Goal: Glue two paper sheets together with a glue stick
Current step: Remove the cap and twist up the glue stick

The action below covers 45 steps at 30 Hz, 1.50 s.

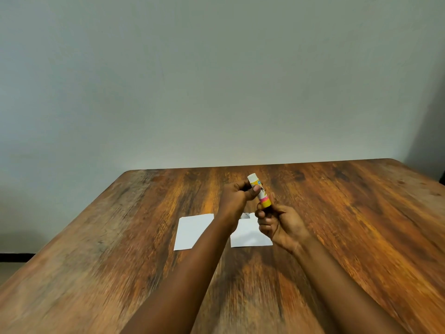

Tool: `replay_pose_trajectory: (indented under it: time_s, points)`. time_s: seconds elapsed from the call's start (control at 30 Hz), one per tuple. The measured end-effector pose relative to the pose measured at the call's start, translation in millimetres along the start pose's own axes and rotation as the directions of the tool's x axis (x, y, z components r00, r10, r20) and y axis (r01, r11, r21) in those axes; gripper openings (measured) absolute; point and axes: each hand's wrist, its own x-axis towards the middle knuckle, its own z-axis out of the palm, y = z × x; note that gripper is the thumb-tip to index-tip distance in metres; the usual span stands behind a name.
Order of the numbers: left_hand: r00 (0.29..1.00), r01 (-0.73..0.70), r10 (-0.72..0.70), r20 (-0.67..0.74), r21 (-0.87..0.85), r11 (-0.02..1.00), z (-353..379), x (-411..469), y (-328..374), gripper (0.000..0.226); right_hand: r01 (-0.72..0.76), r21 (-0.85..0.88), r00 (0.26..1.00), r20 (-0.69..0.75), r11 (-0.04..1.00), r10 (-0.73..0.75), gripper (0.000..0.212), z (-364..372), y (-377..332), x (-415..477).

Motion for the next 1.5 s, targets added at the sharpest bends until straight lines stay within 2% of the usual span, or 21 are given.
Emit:
replay_pose_trajectory:
  time_s: [0.07,0.13,0.23,0.3,0.37,0.4,0.47,0.53,0.6,0.67,0.77,0.87,0.97,1.03,1.13,1.2,1.27,1.33,1.4,1.43,1.5]
  points:
    - [0.999,-0.009,0.008,-0.046,-0.015,1.0,-1,2,1,0.03,0.248,-0.216,0.958,-0.089,0.944,-0.272,0.027,4,5,1]
    - [0.996,-0.026,0.025,-0.087,-0.008,1.0,-2,5,1,0.029,0.395,-0.489,0.858,-0.106,0.778,-0.503,0.017,8,8,-2]
    - [0.993,-0.037,0.036,-0.112,-0.013,0.999,-2,5,1,0.029,0.395,-0.78,0.708,-0.078,0.485,-0.702,0.024,11,12,0]
    - [0.993,-0.037,0.035,-0.109,-0.02,0.999,-1,5,1,0.029,0.407,-0.809,0.664,-0.056,0.423,-0.746,0.016,12,14,1]
    - [0.993,-0.037,0.033,-0.11,-0.033,0.999,-2,4,2,0.027,0.41,-0.774,0.703,-0.068,0.482,-0.708,0.01,14,15,2]
    - [0.994,-0.033,0.028,-0.107,-0.043,0.999,-3,3,3,0.026,0.407,-0.683,0.767,-0.106,0.606,-0.633,0.014,16,13,3]
    - [0.996,-0.021,0.015,-0.084,-0.066,0.998,-5,2,4,0.024,0.262,-0.296,0.927,-0.188,0.919,-0.325,0.031,20,8,2]
    - [0.998,-0.018,0.013,-0.066,-0.08,0.997,-6,0,3,0.025,0.049,0.026,0.99,-0.133,0.998,-0.045,0.037,23,4,0]
    - [0.997,-0.016,0.01,-0.083,-0.075,0.997,-8,-1,4,0.027,0.034,0.055,0.994,-0.102,0.998,-0.029,0.038,25,4,-1]
    - [0.995,-0.013,0.008,-0.102,-0.049,0.999,-11,1,7,0.029,0.198,-0.033,0.972,-0.125,0.98,-0.201,0.03,26,8,1]
    - [0.993,-0.002,-0.003,-0.122,-0.035,0.999,-12,1,11,0.03,0.42,-0.376,0.861,-0.121,0.826,-0.493,0.01,26,12,2]
    - [0.993,-0.003,-0.002,-0.121,-0.048,0.999,-10,-1,14,0.028,0.434,-0.571,0.785,-0.139,0.697,-0.603,0.009,28,11,3]
    - [0.995,-0.008,0.002,-0.098,-0.058,0.998,-9,-2,16,0.027,0.377,-0.294,0.886,-0.164,0.879,-0.435,0.017,32,10,0]
    - [0.998,-0.006,0.001,-0.07,-0.062,0.998,-8,-3,16,0.03,0.173,0.01,0.975,-0.143,0.985,-0.17,0.035,32,6,-1]
    - [0.999,0.003,-0.006,-0.05,-0.06,0.998,-7,-6,13,0.033,-0.058,0.218,0.998,-0.001,0.974,0.06,0.042,29,4,1]
    - [0.997,0.001,-0.006,-0.079,-0.063,0.998,-9,-6,12,0.034,0.022,0.08,0.999,-0.045,0.997,-0.018,0.04,30,5,2]
    - [0.993,-0.005,-0.002,-0.118,-0.058,0.998,-11,-3,11,0.032,0.262,-0.176,0.951,-0.123,0.949,-0.285,0.027,30,9,3]
    - [0.99,-0.001,-0.009,-0.142,-0.071,0.997,-11,-2,11,0.031,0.431,-0.466,0.835,-0.12,0.773,-0.538,0.021,26,13,6]
    - [0.989,0.005,-0.018,-0.148,-0.084,0.996,-10,-1,12,0.03,0.442,-0.689,0.732,-0.093,0.575,-0.675,0.018,23,17,9]
    - [0.989,0.005,-0.018,-0.144,-0.089,0.996,-9,-2,13,0.03,0.436,-0.716,0.714,-0.095,0.546,-0.694,0.014,23,17,9]
    - [0.991,-0.001,-0.011,-0.132,-0.09,0.996,-8,-3,14,0.028,0.456,-0.583,0.771,-0.117,0.672,-0.626,0.005,27,16,7]
